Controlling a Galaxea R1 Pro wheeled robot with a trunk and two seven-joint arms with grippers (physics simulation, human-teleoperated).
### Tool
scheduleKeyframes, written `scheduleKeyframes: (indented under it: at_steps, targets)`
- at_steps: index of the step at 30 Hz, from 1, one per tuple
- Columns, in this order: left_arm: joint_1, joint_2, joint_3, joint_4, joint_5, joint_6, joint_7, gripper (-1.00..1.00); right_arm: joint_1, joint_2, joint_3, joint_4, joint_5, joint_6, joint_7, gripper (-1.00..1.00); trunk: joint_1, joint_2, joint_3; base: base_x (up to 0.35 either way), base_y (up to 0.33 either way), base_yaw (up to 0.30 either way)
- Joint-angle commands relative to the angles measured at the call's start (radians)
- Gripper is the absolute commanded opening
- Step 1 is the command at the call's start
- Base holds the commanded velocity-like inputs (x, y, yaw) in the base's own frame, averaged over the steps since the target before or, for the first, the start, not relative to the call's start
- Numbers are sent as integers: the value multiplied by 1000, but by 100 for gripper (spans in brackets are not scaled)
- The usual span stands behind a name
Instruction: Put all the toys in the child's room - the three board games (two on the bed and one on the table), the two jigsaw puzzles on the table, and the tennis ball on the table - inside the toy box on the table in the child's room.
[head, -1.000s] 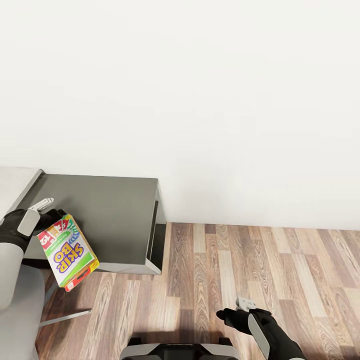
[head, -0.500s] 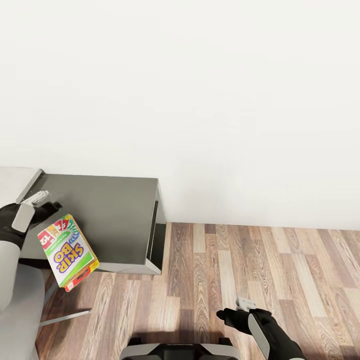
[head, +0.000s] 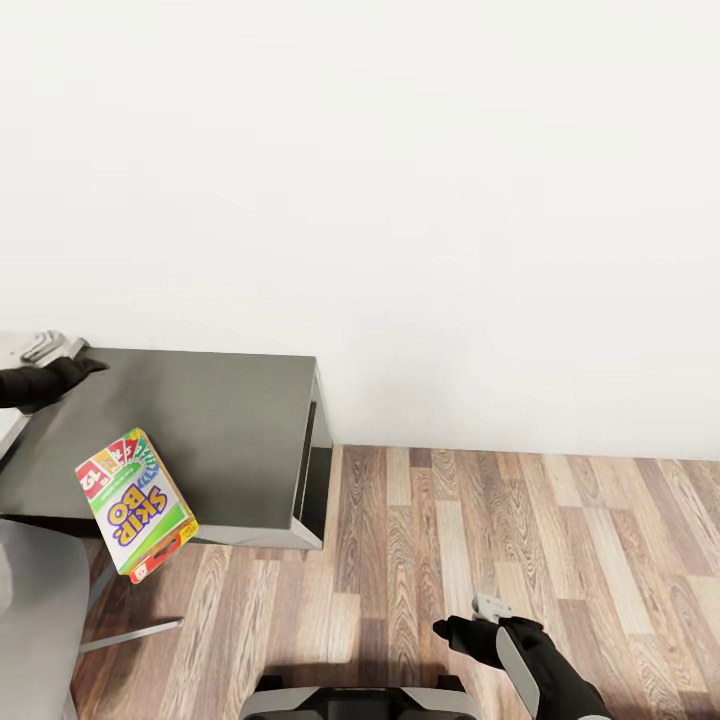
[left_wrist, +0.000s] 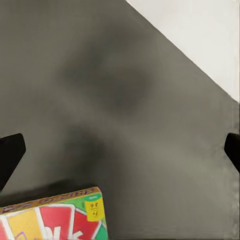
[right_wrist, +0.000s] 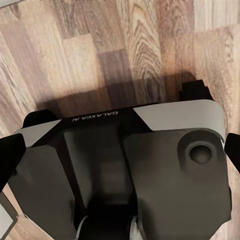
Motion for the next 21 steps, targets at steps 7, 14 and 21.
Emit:
scheduleKeyframes:
  at_steps: [7, 14, 21]
  targets:
    - [125, 12, -8, -107, 16, 12, -232, 100, 0, 1, -8, -2, 0, 6, 29, 100, 1, -2, 4, 0, 0, 0]
    - [246, 21, -12, -222, 17, 12, -569, 100, 2, -24, -9, -3, -2, -31, 129, 100, 1, -2, 15, 0, 0, 0]
    - [317, 32, -50, -263, 13, 12, -848, 100, 3, -37, -10, -2, -3, -42, 173, 100, 1, -2, 26, 0, 0, 0]
